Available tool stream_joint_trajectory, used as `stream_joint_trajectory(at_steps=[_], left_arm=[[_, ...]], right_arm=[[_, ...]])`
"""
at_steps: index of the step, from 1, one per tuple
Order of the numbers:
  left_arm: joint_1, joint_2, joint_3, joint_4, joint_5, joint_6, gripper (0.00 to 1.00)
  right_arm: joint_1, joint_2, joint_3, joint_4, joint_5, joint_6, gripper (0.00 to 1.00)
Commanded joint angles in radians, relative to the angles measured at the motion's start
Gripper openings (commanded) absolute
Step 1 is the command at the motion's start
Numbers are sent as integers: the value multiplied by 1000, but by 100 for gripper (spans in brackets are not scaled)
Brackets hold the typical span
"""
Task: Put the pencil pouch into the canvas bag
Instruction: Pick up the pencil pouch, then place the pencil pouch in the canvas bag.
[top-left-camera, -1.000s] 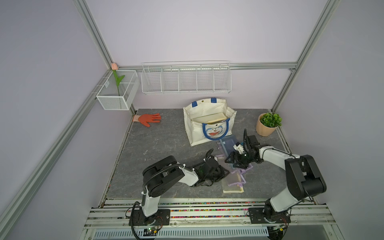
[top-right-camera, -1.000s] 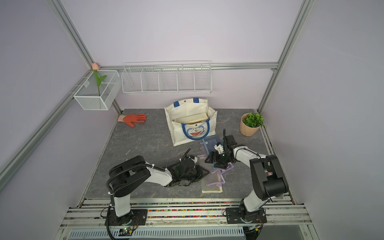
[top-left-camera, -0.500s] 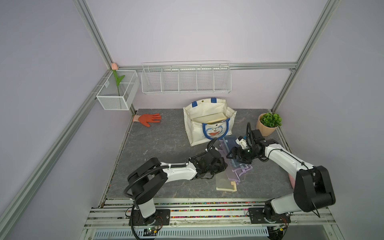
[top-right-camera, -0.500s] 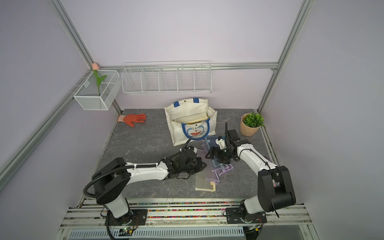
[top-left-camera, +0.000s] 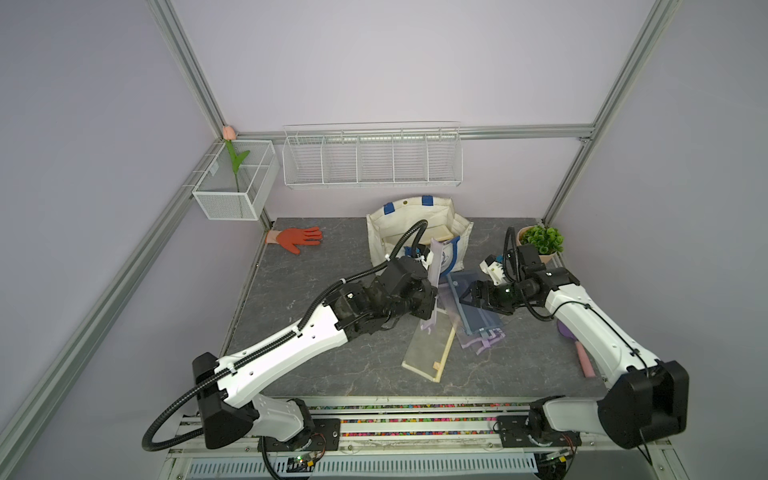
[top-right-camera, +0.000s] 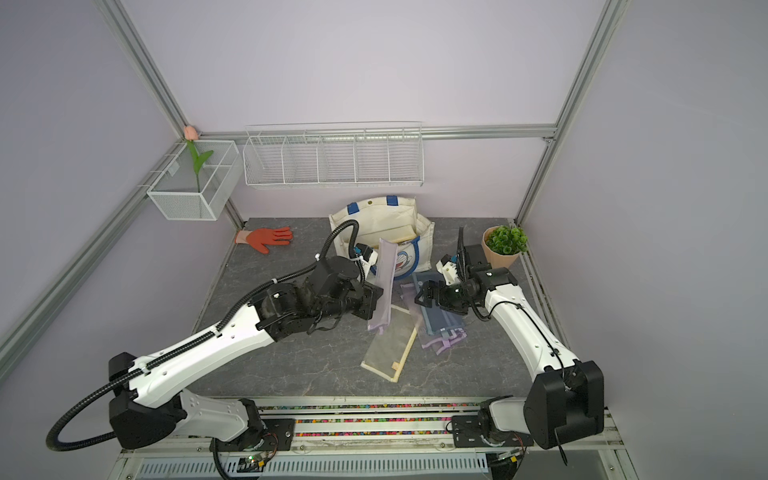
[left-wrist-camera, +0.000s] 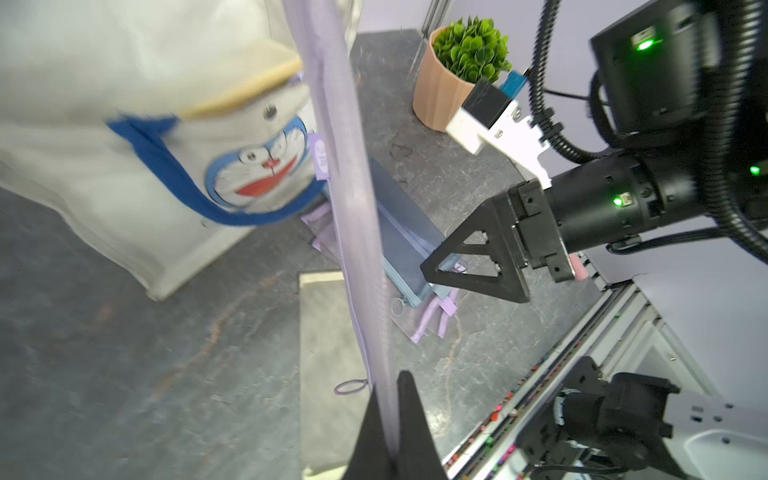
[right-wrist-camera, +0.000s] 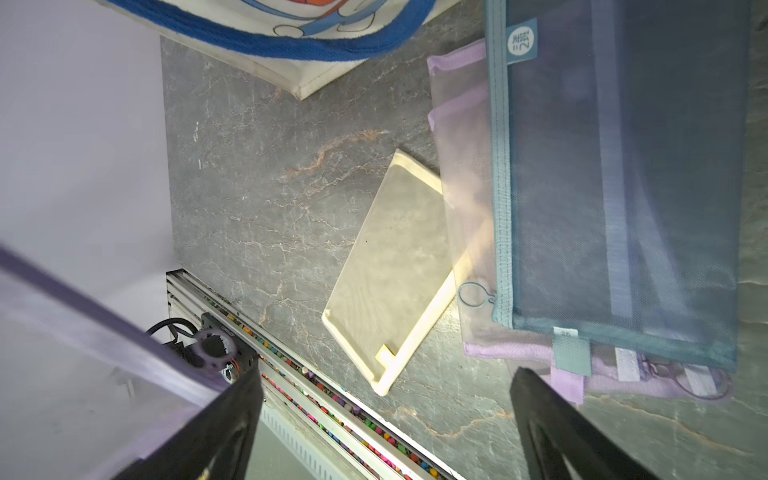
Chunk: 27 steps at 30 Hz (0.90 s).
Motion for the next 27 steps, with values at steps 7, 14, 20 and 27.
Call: stream_joint_trajectory(at_steps=[7,14,20,27], left_arm=[[22,114,236,-162,-338,451,0],[109,256,470,-105,-383,677,0],[162,390,637,21,-440,951,0],[227,573,734,83,-367,1083,0]], right_arm=[[4,4,32,2,-14,-19,95],[4,-8,29,8,-23,-22,95],[3,-19,11,13,-34,-26,95],[4,-26,-1,16,-38,-31,95]])
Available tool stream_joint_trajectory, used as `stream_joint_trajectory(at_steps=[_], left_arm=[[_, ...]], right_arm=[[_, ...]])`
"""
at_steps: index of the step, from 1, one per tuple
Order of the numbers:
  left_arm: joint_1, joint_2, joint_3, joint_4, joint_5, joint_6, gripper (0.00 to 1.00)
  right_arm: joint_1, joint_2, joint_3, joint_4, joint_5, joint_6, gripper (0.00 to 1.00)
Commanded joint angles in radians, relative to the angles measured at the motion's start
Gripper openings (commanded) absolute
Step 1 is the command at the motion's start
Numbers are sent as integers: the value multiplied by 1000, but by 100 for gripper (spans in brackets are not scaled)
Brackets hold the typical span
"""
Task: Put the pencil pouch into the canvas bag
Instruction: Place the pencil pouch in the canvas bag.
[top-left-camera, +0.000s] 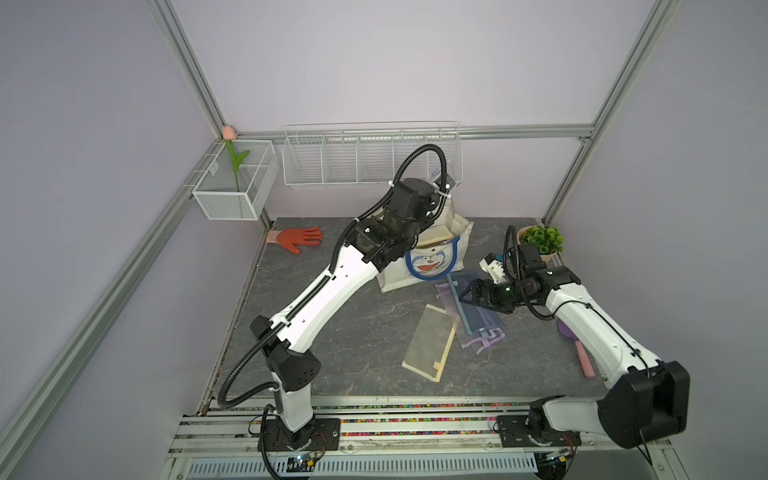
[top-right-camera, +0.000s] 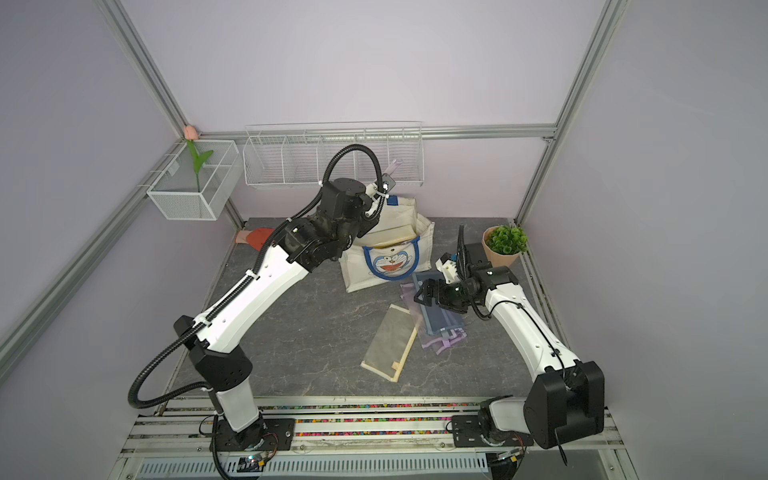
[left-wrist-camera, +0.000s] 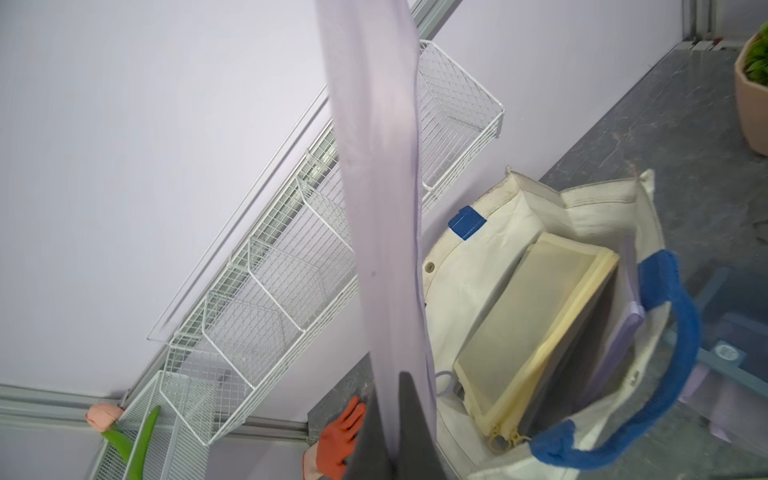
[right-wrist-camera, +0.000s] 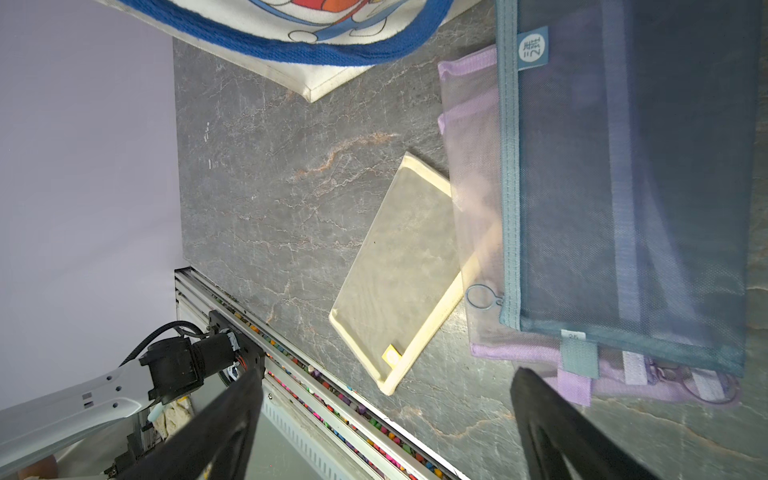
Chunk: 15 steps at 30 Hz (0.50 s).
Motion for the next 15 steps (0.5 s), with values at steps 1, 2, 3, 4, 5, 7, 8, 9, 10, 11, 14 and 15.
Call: stream_joint_trajectory(at_steps=[1,2,3,4,5,7,8,9,10,11,14,15], left_arm=[[21,97,37,32,28,124,0],[30,120,46,37,25,132,0],[39,148,59,32,25,138,0],[47,171,66,29,21,141,0],[53,186,66,30,16,143,0],[66,206,47,33,18,142,0],[72,210,32,38,23,139,0],[77,209,9,49,34,136,0],[80,211,-13,58,46,133,0],[82,213,-30,64,50,133,0],[86,233,-53,65,51,125,0],[87,234,-60,65,53,120,0]], right_arm=[[4,-27,-16,11,-17,-31,95],[4,-29,-15,10,-16,-32,95],[2,-30,-13,7,-15,-33,95],[1,-30,-12,5,-15,-33,95],[0,-32,-9,3,-13,-35,95],[-1,-34,-8,-1,-9,-36,95],[-4,-34,-8,-1,-7,-38,95],[-7,-36,-10,0,-6,-39,95],[-10,-35,-10,1,-5,-37,95],[-12,-34,-10,3,-5,-36,96],[-14,-28,-3,6,-5,-34,96],[-14,-25,0,7,-4,-33,96]])
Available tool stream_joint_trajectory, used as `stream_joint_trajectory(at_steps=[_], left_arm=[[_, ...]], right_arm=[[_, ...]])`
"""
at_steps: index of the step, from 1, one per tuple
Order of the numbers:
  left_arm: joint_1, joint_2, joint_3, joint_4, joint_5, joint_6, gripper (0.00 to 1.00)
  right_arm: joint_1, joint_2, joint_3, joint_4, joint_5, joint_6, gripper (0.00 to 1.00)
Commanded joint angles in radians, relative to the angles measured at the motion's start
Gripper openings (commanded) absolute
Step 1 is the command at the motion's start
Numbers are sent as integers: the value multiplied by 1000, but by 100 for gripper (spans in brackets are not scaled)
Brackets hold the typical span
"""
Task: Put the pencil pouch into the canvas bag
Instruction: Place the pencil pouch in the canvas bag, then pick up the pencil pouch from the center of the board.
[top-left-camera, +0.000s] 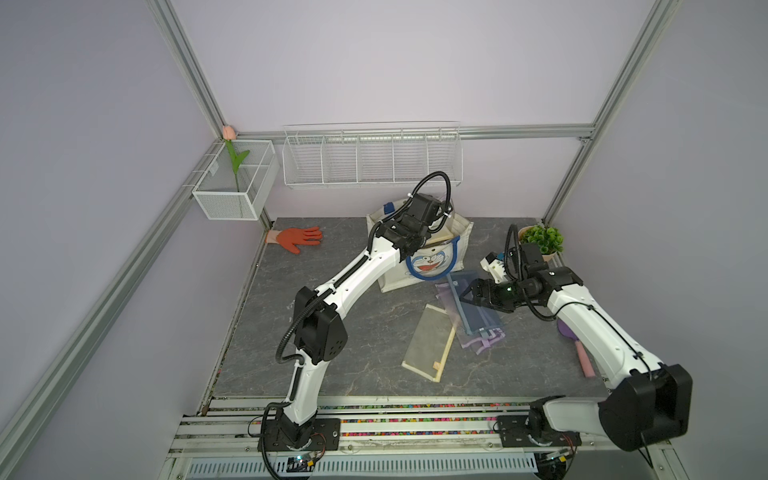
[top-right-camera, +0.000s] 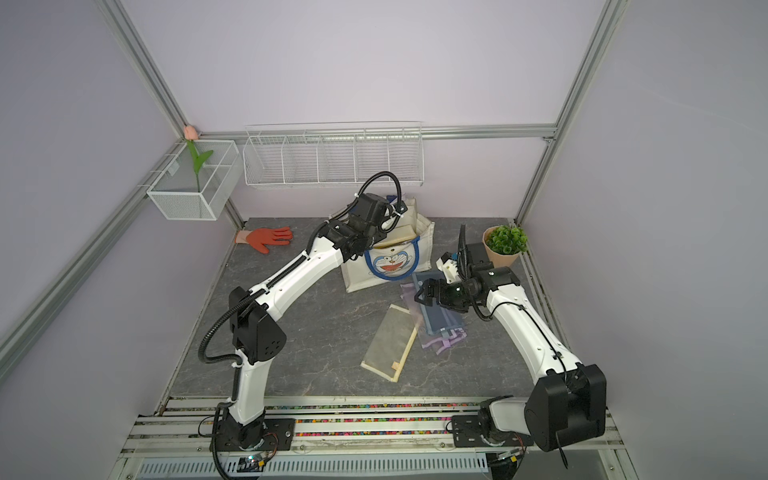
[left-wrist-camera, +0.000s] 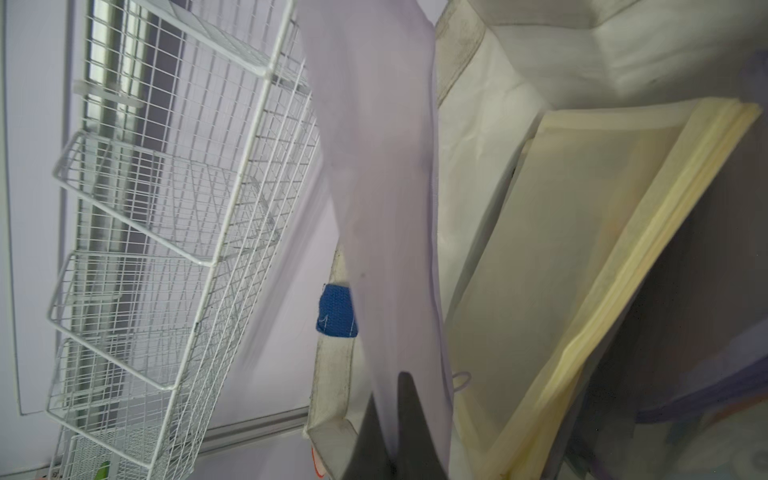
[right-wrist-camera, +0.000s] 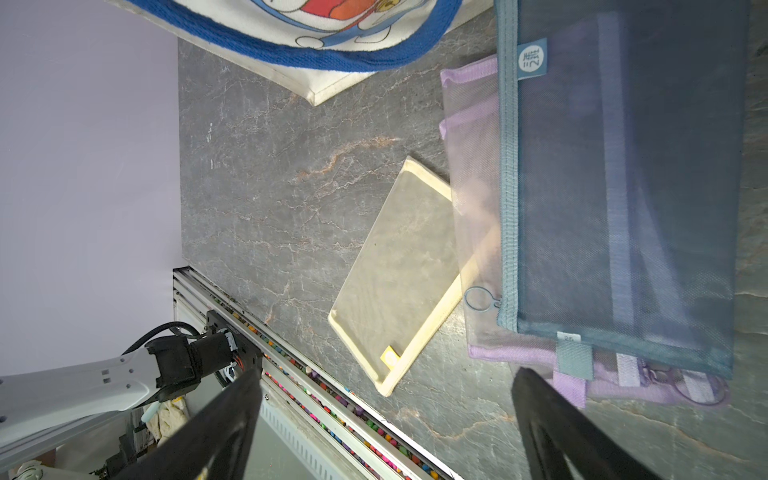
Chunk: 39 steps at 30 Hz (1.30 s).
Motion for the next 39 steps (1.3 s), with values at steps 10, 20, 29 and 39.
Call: stream_joint_trajectory(at_steps=[10,20,29,39], left_arm=[[0,31,23,-26,63,-51,13],[-41,-62,87,-181,58,-266,48],[-210,-467,-396,-47,172,-789,78],[-183,-705,-1183,450,591,-1488,85]], right_arm=[[-9,-14,16,-2,3,-21,96],[-9,-20,19,-16,23,-22,96],[29,-38,-78,8,-28,-6,96],[161,60,-199,91,-92,-12,97]])
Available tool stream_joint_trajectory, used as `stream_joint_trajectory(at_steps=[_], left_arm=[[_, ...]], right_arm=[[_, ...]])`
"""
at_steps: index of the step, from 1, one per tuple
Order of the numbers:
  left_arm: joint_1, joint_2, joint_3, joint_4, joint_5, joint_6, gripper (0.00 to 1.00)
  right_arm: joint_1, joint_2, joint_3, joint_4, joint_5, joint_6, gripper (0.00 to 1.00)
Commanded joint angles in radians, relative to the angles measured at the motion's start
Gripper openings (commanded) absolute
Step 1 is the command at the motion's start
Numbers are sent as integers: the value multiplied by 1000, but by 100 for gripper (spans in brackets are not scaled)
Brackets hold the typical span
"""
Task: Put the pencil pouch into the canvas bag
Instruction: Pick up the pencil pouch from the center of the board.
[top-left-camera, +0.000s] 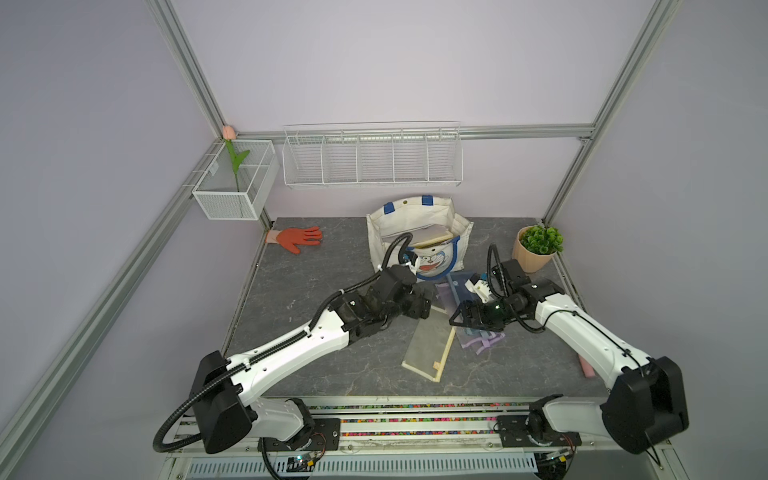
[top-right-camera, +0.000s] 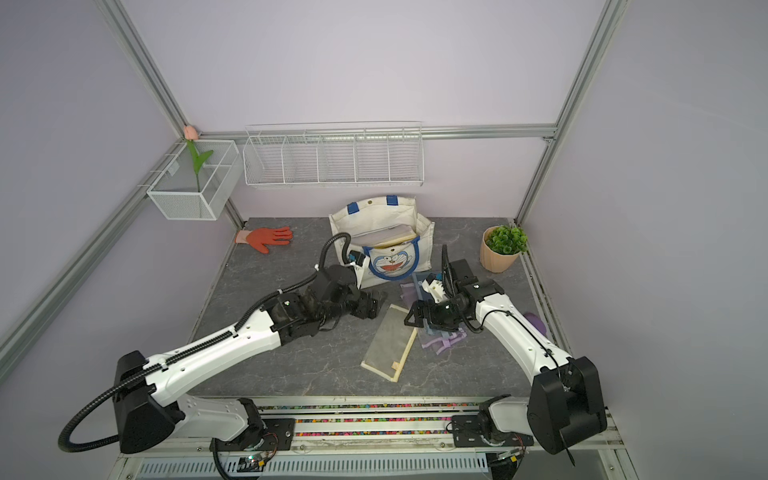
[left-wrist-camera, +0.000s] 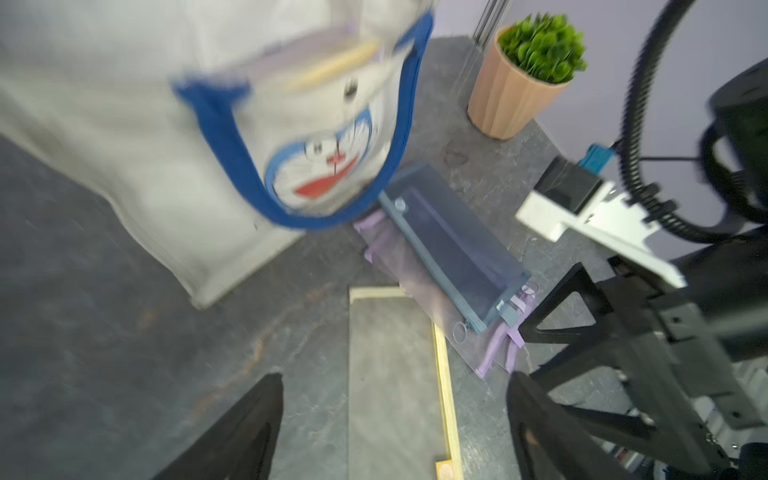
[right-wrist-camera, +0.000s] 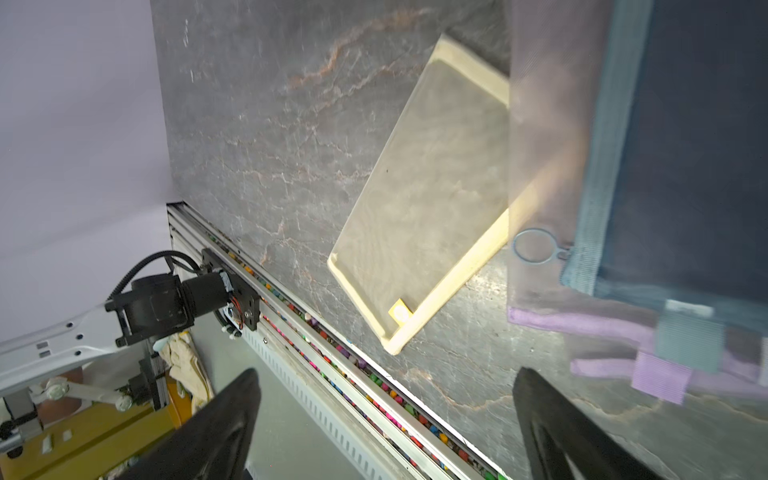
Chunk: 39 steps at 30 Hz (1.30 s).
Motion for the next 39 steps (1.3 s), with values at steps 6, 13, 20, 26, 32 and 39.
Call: stream_joint_trajectory(at_steps=[6,13,20,26,32,39], left_arm=[[60,164,-188,312,232,-343,85],[95,341,-192,394,252,-337,81],[57,444,-217,545,340,-407,70],[9,463,-312,831,362,-565,58],[23,415,-398,991,346,-640,34],[27,346,-406,918,327,-611,0]], right_arm=[[63,164,-80,152,-62,-2,98],[69,276,-80,252,-43,31,99],[67,367,-130,341,-75,78,98],[65,375,-122,339,-69,74,93],[59,359,-126,332,-69,66,79],[58,316,-119,321,-86,63,76]])
